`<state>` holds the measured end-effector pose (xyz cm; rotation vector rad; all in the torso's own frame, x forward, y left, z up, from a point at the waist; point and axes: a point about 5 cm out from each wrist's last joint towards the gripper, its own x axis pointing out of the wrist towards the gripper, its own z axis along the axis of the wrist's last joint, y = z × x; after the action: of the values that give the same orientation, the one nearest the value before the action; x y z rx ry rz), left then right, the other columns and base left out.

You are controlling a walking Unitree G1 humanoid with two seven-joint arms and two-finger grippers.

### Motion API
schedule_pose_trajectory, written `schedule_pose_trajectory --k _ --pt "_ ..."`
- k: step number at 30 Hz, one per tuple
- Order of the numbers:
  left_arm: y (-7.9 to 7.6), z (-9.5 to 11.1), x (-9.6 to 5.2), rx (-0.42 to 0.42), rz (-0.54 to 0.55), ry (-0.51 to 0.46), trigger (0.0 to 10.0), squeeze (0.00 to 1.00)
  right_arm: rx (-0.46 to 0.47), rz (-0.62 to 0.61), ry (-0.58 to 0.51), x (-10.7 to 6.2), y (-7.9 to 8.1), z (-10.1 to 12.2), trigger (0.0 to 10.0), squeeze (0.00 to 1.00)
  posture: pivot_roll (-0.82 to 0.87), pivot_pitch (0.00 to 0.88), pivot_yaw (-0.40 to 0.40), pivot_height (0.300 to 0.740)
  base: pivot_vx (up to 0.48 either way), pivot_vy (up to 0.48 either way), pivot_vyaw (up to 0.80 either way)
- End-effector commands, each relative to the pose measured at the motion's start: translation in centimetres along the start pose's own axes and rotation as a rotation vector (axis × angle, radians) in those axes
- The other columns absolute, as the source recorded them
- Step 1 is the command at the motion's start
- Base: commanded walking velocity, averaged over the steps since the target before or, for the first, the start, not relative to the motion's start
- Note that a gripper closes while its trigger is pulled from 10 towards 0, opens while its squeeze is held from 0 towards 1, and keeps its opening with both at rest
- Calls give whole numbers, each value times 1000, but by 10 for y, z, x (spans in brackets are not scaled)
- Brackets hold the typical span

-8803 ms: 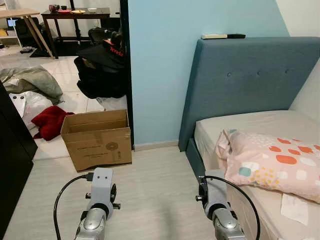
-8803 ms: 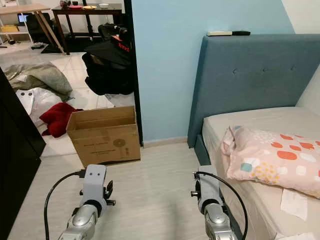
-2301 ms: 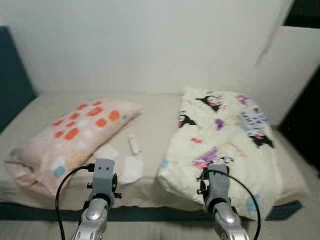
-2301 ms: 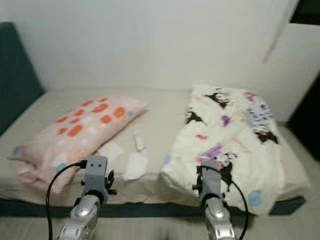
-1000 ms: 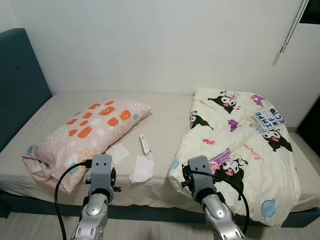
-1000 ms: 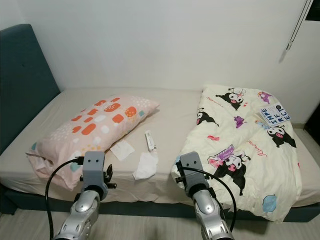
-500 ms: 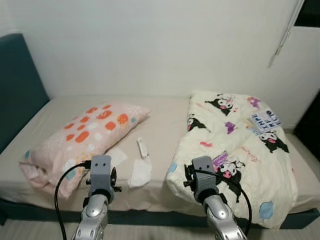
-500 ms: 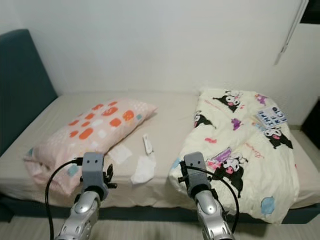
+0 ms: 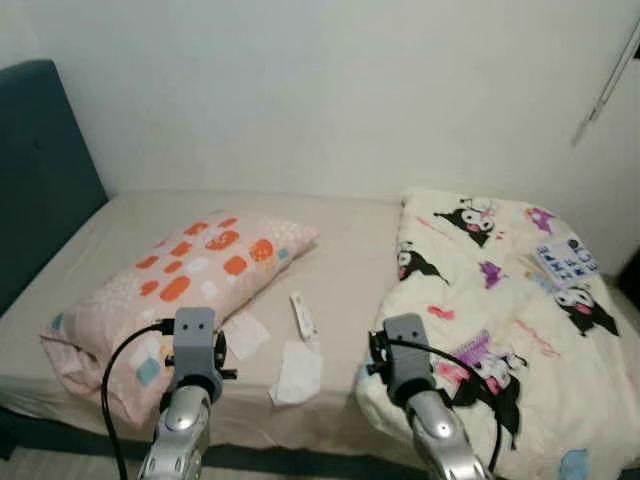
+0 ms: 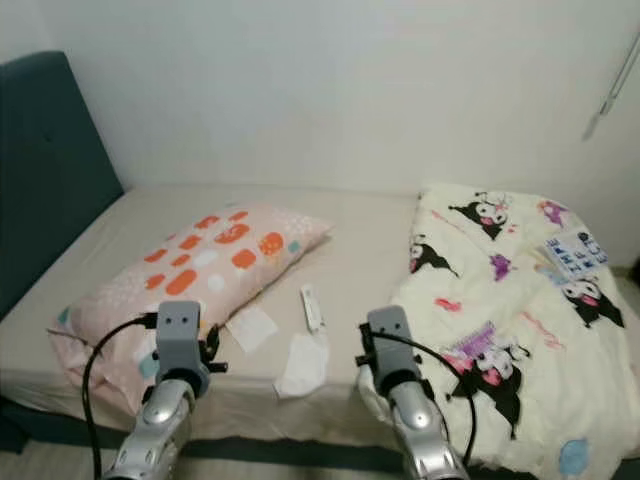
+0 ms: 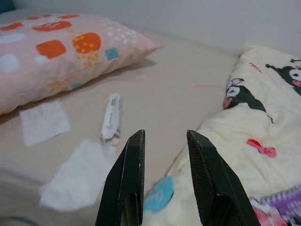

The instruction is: Clean up the room

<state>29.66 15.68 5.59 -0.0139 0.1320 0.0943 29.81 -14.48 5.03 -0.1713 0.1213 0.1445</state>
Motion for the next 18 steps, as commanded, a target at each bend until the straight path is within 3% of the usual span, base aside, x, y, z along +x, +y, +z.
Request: schedule_pose_trajectory --k 1,18 --pt "-4 0 0 2 -14 -5 10000 0 5 -8 21 -1 -2 -4 10000 0 -24 43 -17 740 334 0 0" --pt "-4 0 0 14 -18 2 10000 0 8 -19 31 -2 -2 -6 10000 0 -26 46 -8 740 302 0 0"
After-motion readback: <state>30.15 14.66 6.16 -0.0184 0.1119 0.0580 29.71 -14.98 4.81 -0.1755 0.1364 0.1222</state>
